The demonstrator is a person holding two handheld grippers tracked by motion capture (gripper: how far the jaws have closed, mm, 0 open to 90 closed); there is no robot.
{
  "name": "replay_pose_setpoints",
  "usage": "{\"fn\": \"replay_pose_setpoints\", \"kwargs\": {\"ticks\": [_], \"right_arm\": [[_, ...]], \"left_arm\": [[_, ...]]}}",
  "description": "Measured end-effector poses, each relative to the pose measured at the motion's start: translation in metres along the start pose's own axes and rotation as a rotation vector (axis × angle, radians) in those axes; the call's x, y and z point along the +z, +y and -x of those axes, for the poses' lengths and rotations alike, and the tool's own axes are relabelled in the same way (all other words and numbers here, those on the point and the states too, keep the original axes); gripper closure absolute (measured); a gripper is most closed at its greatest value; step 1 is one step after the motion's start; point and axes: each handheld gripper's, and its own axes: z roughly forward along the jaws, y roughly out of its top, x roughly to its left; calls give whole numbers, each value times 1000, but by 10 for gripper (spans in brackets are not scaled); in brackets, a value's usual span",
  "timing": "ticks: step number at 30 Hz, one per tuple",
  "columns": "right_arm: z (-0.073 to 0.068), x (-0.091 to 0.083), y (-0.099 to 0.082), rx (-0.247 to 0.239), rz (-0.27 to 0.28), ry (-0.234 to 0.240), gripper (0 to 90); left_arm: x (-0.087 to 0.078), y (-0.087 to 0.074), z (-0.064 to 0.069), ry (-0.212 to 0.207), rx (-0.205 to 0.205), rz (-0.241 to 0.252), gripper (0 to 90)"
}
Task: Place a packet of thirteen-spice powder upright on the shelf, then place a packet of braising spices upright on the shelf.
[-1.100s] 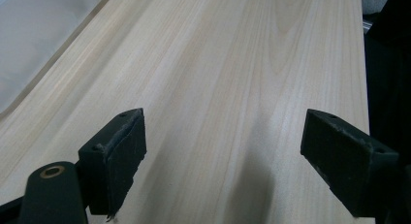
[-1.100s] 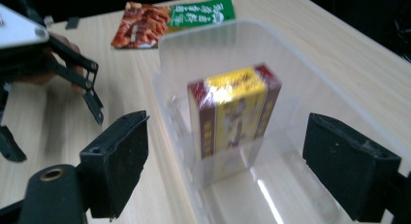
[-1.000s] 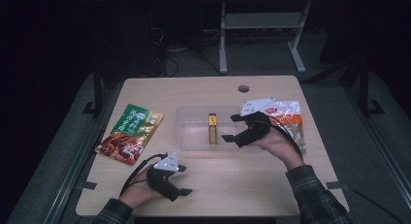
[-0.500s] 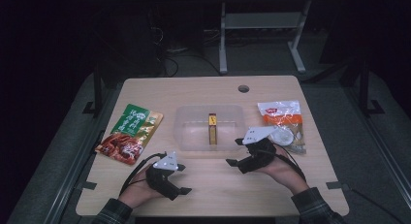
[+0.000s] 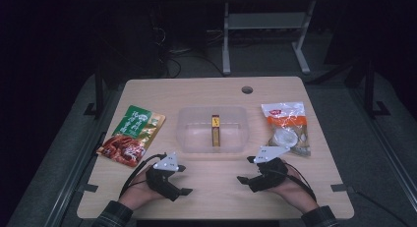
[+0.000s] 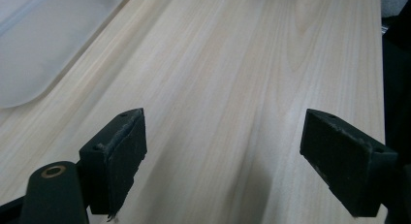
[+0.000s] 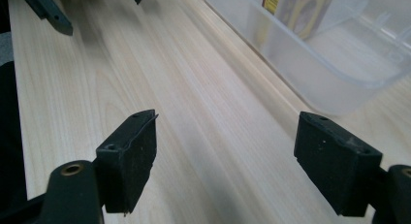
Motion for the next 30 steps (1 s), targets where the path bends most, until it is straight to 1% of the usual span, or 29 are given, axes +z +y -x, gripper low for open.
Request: {"fn": "replay_pose_setpoints", "kwargs": {"ticks": [2, 5, 6, 8, 9, 11, 15, 16, 18, 20, 22, 23, 24, 25, 26, 27, 29, 30], "right_arm": [[-1, -1, -5, 21, -4, 1, 224], [-1, -1, -6, 15, -13, -5, 220], [0, -1, -6, 12, -17, -9, 218], [1, -1, -6, 11, -10, -15, 218], [1, -1, -6, 11, -10, -15, 218], [1, -1, -6, 13, -5, -9, 218], [-1, 0, -5, 9, -1, 0, 218], [-1, 0, -5, 8, -3, 3, 218], [-1, 1, -5, 5, -3, 9, 218], [-1, 2, -5, 3, -2, 8, 218], [-2, 3, -5, 3, -2, 11, 218], [-2, 3, -5, 3, -2, 11, 218], [-2, 3, -5, 3, -2, 12, 218], [-1, 3, -5, 3, -1, 12, 218], [-1, 2, -5, 4, 0, 10, 218], [-1, 2, -5, 4, 0, 10, 218], [-1, 3, -5, 4, 1, 11, 218], [-1, 3, -4, -4, 1, 12, 218]], "left_arm": [[-5, -1, -3, 15, 1, -3, 164], [-8, -1, -5, 27, -8, -2, 165], [-11, -2, -6, 39, -19, 5, 165], [-15, -3, -9, 59, -22, 6, 169], [-18, -3, -11, 75, -25, 3, 169], [-22, -5, -14, 88, -32, 3, 169], [-32, -10, -22, 124, -58, 18, 170], [-34, -11, -24, 137, -71, 24, 171], [-39, -14, -29, 169, -84, 12, 172], [-43, -17, -33, 195, -91, 10, 172], [-50, -19, -41, 236, -118, 13, 172], [-52, -21, -43, 250, -127, 16, 172], [-56, -22, -47, 273, -135, 22, 172], [-59, -23, -50, 295, -157, 25, 172], [-63, -25, -55, 316, -163, 21, 172], [-66, -27, -58, 333, -179, 26, 172], [-73, -30, -66, 366, -195, 33, 172], [-76, -32, -70, 378, -216, 43, 173]]}}
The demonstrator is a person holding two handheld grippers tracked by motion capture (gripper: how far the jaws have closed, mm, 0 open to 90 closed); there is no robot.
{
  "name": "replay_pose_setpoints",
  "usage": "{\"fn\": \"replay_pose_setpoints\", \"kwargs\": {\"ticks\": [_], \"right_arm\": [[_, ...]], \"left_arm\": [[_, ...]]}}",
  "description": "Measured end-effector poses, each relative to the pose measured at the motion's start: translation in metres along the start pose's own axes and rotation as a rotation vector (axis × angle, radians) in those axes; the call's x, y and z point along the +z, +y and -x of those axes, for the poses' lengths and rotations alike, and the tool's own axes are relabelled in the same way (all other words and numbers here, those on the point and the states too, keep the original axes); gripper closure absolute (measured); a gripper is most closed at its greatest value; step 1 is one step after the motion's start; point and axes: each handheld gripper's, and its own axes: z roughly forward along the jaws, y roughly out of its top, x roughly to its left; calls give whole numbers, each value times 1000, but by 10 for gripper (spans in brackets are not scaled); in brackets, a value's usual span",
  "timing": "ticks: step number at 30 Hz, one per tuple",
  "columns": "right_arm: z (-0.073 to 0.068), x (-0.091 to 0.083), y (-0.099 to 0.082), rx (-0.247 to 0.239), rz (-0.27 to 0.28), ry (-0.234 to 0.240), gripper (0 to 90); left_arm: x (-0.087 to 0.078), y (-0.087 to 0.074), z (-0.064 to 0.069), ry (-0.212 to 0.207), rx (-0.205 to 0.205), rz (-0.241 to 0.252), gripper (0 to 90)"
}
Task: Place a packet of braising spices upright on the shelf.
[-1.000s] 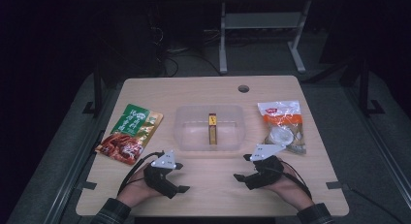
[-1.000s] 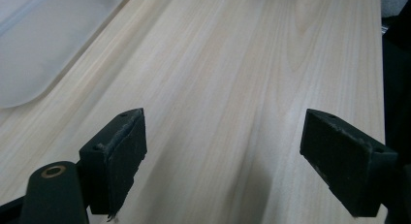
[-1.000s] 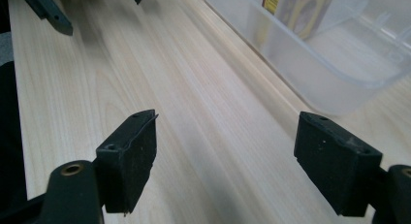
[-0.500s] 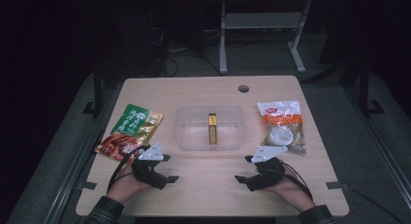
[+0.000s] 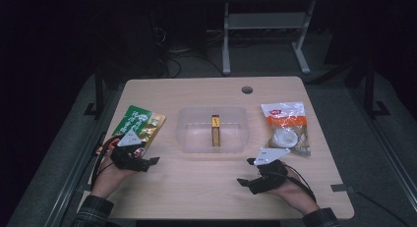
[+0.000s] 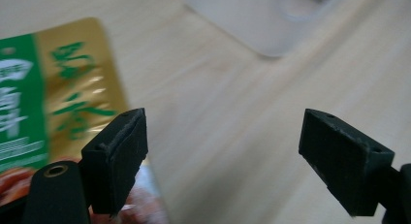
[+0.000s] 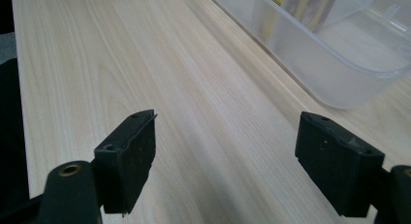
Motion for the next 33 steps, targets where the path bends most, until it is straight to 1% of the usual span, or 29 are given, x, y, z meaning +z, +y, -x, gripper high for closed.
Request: {"fn": "replay_pose_setpoints", "kwargs": {"ticks": [1, 2, 3, 4, 5, 6, 7, 9, 13, 14, 15, 17, 19, 20, 23, 25, 27, 28, 29, 30, 31, 33], "right_arm": [[0, 0, 0, 0, 0, 0, 218], [0, 0, 0, 0, -2, 0, 218], [0, 1, 0, 1, -5, 2, 218], [0, 1, 0, 1, -5, 2, 218], [0, 2, 0, 1, -6, 4, 218], [0, 2, 0, 0, -7, 5, 218], [0, 2, 0, 0, -9, 6, 218], [0, 2, 0, -1, -11, 6, 218], [0, 2, 0, 1, -12, 3, 218], [0, 2, 0, 2, -12, 3, 218], [0, 2, 0, 1, -12, 2, 218], [0, 2, -1, 0, -14, 1, 218], [1, 2, -1, 6, -15, 0, 218], [1, 2, -1, 7, -15, 0, 218], [2, 2, -2, 11, -17, 1, 218], [2, 2, -2, 13, -17, 1, 218], [3, 2, -3, 14, -16, -2, 218], [3, 2, -3, 18, -18, -3, 218], [3, 2, -3, 18, -18, -3, 218], [3, 1, -3, 13, -16, -4, 218], [3, 1, -3, 13, -16, -4, 218], [3, 1, -4, 13, -15, -5, 218]], "left_arm": [[-1, -1, -6, 14, -9, 11, 173], [-3, -1, -10, 28, -24, 13, 173], [-4, -1, -15, 44, -29, 11, 173], [-5, -1, -19, 63, -48, 23, 173], [-5, -1, -22, 77, -54, 26, 173], [-6, 0, -27, 92, -70, 30, 173], [-7, 0, -30, 103, -73, 29, 172], [-6, -1, -38, 138, -102, 23, 162], [-3, -4, -54, 160, -147, 37, 146], [-2, -4, -58, 169, -155, 34, 144], [-2, -4, -62, 187, -154, 17, 134], [-3, -4, -71, 208, -159, 15, 132], [-4, -4, -79, 212, -163, 21, 133], [-3, -5, -84, 211, -170, 14, 133], [1, -8, -95, 235, -171, -28, 133], [4, -11, -101, 233, -180, -32, 133], [6, -13, -106, 245, -183, -39, 132], [5, -15, -109, 244, -183, -45, 129], [6, -17, -112, 248, -193, -43, 129], [6, -21, -119, 254, -216, -42, 129], [6, -21, -119, 254, -216, -42, 129], [6, -26, -126, 250, -241, -46, 129]]}}
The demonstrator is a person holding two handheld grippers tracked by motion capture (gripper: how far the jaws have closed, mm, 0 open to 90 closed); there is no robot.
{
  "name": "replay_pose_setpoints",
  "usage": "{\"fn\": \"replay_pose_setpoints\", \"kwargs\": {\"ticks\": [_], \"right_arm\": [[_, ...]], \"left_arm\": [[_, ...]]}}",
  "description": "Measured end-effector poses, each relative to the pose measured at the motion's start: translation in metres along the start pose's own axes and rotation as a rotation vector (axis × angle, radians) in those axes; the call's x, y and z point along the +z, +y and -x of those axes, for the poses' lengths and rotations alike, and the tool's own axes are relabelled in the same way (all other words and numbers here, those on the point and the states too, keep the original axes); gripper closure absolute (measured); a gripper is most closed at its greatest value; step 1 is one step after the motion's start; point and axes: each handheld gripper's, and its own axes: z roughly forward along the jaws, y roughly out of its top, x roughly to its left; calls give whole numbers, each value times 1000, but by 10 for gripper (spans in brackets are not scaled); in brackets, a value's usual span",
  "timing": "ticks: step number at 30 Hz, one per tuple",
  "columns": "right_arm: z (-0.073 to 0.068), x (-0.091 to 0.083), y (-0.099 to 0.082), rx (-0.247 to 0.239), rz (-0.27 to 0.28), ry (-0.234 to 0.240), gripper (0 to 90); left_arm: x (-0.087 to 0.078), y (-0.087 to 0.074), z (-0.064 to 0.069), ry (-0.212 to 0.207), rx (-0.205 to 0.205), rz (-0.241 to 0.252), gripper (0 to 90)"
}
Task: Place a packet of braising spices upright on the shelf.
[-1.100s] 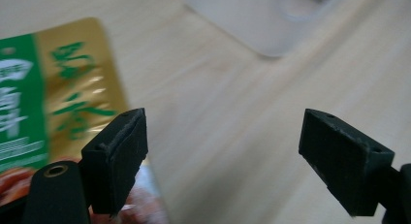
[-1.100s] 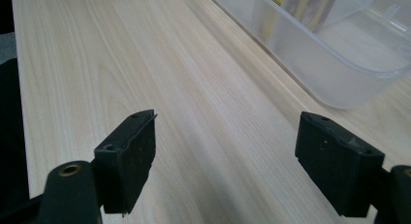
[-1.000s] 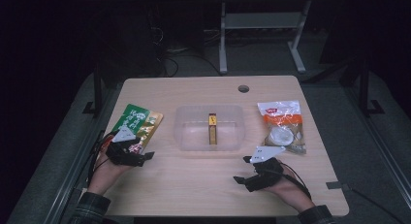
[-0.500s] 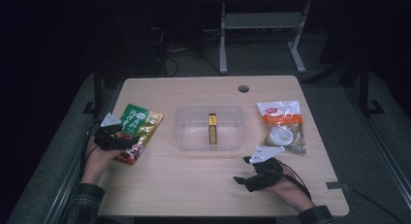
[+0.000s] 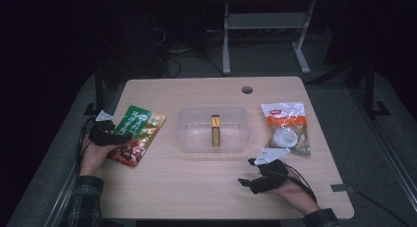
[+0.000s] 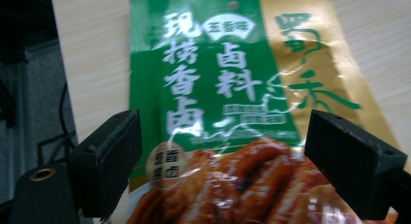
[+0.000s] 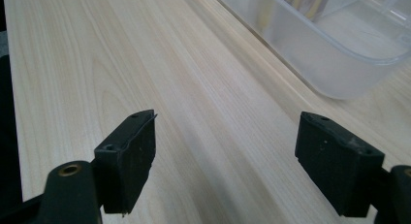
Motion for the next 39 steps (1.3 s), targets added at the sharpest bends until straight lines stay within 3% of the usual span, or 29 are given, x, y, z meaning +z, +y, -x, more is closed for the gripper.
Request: {"fn": "replay_pose_setpoints", "kwargs": {"ticks": [2, 9, 17, 25, 27, 28, 32, 34, 36, 37, 39], "right_arm": [[0, -1, 0, 10, 1, -3, 218], [1, -1, -1, 15, -1, -5, 218], [1, -1, -1, 15, -1, -6, 220], [1, -1, -1, 13, -4, -4, 221], [1, -1, -1, 14, -5, -4, 221], [1, -1, -1, 9, -3, -4, 221], [0, 0, 0, 14, -7, -4, 222], [0, 0, 0, 12, -9, -4, 226], [0, 0, -1, 5, -9, -3, 226], [0, 0, 0, 5, -9, -3, 227], [0, 0, 0, 11, -12, -5, 228]], "left_arm": [[2, -2, -4, 11, 2, -18, 129], [7, -9, -11, 9, -56, -27, 127], [10, -16, -16, -40, -114, -19, 123], [9, -15, -13, -34, -90, -30, 160], [8, -13, -10, -35, -61, -48, 218], [7, -11, -7, -37, -43, -60, 290], [6, -8, -4, -22, -32, -77, 406], [5, -8, -3, -13, -26, -76, 537], [5, -8, -3, -15, -21, -76, 598], [4, -9, -3, -12, -18, -75, 729], [4, -9, -2, -5, -18, -75, 808]]}}
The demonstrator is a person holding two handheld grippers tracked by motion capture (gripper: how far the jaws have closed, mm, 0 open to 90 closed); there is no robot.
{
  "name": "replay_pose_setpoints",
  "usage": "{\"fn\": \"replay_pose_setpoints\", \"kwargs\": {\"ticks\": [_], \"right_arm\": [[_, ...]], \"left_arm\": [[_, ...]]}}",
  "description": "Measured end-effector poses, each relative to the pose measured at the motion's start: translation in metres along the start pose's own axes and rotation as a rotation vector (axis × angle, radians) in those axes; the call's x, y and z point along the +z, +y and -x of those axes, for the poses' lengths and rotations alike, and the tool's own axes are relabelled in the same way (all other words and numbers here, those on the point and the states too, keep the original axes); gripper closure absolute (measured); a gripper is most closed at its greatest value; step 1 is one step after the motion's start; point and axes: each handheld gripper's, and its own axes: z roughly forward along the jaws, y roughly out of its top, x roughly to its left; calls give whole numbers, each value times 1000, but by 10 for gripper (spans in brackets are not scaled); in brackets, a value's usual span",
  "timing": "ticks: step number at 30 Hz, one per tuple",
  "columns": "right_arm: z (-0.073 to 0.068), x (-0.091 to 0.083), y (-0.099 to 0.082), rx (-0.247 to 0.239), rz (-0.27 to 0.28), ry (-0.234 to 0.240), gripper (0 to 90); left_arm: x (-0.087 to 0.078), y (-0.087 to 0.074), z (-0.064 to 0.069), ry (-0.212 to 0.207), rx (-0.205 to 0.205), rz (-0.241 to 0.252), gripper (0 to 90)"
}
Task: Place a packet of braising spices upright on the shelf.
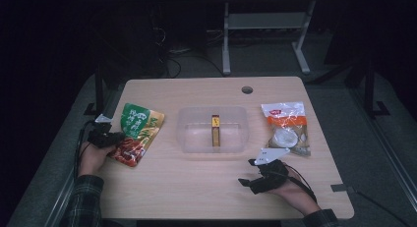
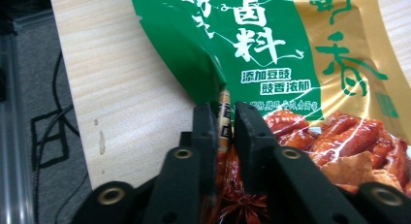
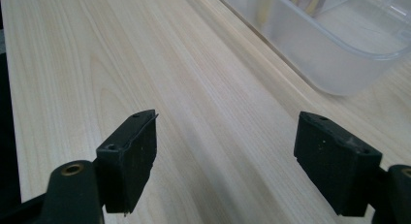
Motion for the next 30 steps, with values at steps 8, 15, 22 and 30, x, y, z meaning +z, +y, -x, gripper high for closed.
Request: {"fn": "replay_pose_setpoints", "kwargs": {"ticks": [8, 15, 22, 30], "right_arm": [[1, 0, 0, 0, -1, -2, 229], [3, -1, 0, 3, 7, -7, 229], [2, -2, 0, 7, 9, -9, 229], [2, -3, 0, 6, 10, -12, 229]], "left_arm": [[-1, 2, 2, 13, 10, -5, 885], [-12, 1, -2, -58, -42, 34, 893], [-30, 4, 0, -109, -41, 84, 895], [-51, 6, 2, -147, -44, 146, 898]]}}
